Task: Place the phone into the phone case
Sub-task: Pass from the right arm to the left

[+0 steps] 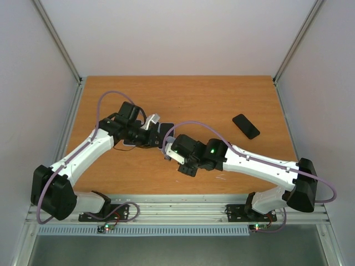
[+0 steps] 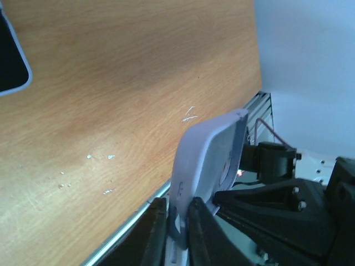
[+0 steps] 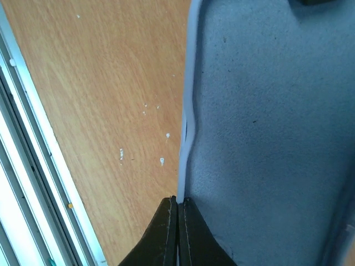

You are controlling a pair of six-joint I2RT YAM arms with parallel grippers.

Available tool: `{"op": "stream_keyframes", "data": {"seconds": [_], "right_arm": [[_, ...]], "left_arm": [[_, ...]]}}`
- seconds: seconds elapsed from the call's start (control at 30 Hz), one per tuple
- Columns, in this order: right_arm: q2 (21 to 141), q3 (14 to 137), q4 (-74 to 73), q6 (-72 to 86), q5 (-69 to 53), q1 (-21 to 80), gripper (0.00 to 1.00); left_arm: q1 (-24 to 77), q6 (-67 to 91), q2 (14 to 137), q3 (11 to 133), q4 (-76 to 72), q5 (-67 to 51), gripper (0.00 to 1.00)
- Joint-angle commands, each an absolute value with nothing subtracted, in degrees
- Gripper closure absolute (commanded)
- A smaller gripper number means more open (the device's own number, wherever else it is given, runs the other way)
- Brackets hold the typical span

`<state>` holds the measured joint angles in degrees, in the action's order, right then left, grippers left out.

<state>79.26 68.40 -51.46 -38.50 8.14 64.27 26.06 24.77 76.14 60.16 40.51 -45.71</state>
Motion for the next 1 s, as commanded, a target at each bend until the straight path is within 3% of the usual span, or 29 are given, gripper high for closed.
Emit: {"op": "stream_keyframes", "data": {"seconds": [0.0, 0.17, 0.47, 0.7, 0.97], "right_arm": [[77.6, 67.8, -49.0, -39.6, 9.5, 64.9, 0.99], [75.9, 66.0, -46.5, -38.6, 10.8, 64.9, 0.96], [70.1, 63.5, -42.4, -31.1, 13.5, 64.8, 0.70], [64.8, 59.6, -38.2, -15.5, 16.6, 64.7, 0.48], [59.6, 50.8, -29.3, 1.9, 19.7, 64.6, 0.44]], "left_arm": [[26.5, 24.4, 75.9, 59.0, 37.3, -46.0, 0.92], [26.6, 26.6, 73.5, 57.0, 33.7, -45.1, 1.00], [26.9, 39.3, 67.5, 48.6, 24.5, -34.3, 1.00], [29.2, 53.2, 62.3, 38.8, 13.0, -25.3, 1.00], [30.7, 65.6, 56.0, 30.3, 1.4, -17.2, 1.00]]}}
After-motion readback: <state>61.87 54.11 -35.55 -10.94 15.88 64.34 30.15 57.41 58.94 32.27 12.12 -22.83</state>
